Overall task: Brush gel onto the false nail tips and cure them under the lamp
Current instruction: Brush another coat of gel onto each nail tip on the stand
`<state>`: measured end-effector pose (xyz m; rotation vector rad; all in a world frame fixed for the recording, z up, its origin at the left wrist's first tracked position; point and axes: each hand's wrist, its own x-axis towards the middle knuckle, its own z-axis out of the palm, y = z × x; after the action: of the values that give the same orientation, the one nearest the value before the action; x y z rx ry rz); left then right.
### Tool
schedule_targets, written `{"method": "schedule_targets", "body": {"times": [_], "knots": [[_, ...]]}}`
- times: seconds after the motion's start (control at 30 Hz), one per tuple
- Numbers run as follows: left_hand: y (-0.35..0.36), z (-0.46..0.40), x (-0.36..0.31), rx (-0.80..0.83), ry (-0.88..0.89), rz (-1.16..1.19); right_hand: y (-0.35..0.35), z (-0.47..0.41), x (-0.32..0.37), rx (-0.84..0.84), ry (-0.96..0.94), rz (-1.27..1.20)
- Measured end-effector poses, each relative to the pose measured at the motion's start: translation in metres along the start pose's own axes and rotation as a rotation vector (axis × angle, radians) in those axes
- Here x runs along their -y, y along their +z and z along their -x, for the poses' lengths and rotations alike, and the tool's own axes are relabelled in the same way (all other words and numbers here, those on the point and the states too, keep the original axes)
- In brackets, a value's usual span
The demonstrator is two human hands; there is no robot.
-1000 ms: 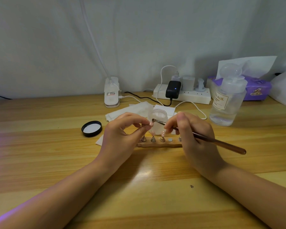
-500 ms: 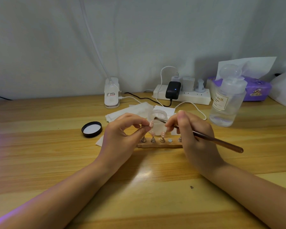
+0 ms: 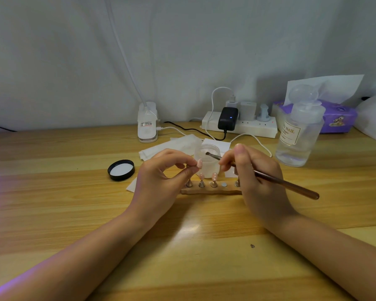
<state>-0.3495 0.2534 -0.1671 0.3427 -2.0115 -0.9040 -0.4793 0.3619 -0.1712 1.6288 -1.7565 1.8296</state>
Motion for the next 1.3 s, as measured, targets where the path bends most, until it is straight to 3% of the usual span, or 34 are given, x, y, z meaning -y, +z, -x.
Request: {"method": "schedule_targets", "body": {"times": [0.23,0.47,0.7,0.9,1.13,1.3], "knots": [[-0.0010,0.0003,0.0003,-0.005,0.035,-0.020,0.0041,0.0032,0.0042,0.050,-0.210,0.085],[0.0003,-0.0010,0.0001,0.005,0.016,-0.013,-0.0004,-0.0003,-0.0006,-0.003,0.035,-0.022],[-0.0009,-0.0008,-0.0010,0.007,0.026,-0.018,0.0034,0.0029,0.0058,0.045,-0.185,0.071],[-0.0003,-0.0006,0.0012,-0.001,0.008,-0.029,0.0007,0.0000,0.0016,0.018,0.041,-0.047],[-0.0006,-0.0002,0.0006,-0.018,0.025,-0.022,0.0037,0.0037,0.0062,0.069,-0.170,0.063],[-0.0010,-0.0003,0.0003,-0.008,0.000,-0.022,0.0009,0.0015,0.0034,0.043,-0.003,-0.039]]}}
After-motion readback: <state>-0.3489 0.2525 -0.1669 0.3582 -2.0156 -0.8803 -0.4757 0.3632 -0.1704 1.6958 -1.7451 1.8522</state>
